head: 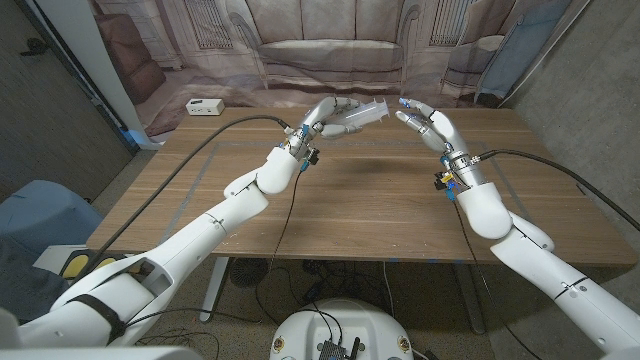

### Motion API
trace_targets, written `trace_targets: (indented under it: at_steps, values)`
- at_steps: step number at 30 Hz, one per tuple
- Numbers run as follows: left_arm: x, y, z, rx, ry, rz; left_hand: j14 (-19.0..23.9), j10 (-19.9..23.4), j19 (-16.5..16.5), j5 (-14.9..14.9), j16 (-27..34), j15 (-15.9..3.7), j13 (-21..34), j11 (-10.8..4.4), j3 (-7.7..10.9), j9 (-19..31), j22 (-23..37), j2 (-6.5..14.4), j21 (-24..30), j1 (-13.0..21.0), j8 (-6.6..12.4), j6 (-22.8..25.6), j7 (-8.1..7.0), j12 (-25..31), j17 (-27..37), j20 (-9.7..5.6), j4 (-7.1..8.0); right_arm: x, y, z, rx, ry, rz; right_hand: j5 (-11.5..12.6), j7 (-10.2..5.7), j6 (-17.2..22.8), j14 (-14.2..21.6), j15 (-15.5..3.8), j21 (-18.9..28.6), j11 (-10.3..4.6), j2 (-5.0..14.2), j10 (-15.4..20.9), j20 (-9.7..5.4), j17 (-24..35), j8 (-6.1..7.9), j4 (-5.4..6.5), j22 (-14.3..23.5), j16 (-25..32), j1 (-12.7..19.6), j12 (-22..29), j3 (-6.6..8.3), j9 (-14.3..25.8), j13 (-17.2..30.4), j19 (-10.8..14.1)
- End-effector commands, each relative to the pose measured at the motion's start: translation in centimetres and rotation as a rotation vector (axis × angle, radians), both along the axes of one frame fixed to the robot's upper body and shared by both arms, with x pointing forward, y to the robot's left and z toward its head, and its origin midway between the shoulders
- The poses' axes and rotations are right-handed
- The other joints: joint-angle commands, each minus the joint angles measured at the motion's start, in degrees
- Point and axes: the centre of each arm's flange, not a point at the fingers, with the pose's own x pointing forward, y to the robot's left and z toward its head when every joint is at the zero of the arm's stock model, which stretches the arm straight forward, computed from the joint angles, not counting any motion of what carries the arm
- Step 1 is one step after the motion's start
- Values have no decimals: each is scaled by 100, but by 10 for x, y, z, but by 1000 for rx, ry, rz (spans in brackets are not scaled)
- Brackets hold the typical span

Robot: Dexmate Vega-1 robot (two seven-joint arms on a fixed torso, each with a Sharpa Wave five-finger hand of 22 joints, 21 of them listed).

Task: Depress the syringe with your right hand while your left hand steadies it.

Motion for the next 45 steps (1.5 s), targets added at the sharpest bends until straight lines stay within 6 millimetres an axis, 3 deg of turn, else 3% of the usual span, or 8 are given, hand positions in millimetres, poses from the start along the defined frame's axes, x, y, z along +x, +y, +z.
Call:
trace_targets:
  at_steps: [1, 21, 45]
  values:
    - [-3, 6, -2, -1, -3, 17, 304, 57, 6, 40, 29, -278, 12, -25, 163, 17, -7, 531, 40, 29, 22, 59, 2, 9, 31, -32, 145, -3, -8, 1, 24, -1, -14, -3, -5, -62, -48, -5, -12, 11, -25, -39, 3, 29, -16, -6, 33, -25, 27, -8, -15, 20, 26, 1]
    - [-5, 16, -8, -7, 5, 47, 305, 65, -5, 40, 35, -287, 20, -19, 162, 17, -9, 532, 64, 27, 23, 64, 1, 2, 36, -31, 144, -2, -20, -6, 79, 41, 5, -2, 33, -66, -75, 28, -19, 44, -22, -56, 32, 34, 34, 7, 33, -40, 15, -3, -28, 18, 27, -28]
    - [-1, 25, -15, 20, 27, 72, 294, 65, -20, 42, 32, -293, 26, -17, 168, 18, -10, 529, 86, 39, 22, 64, 5, -9, 36, -32, 132, 0, -18, -11, 87, 62, 7, -3, 49, -50, -59, 32, -17, 52, -20, -39, 35, 38, 66, 14, 34, -36, 11, 13, -39, 16, 26, -33]
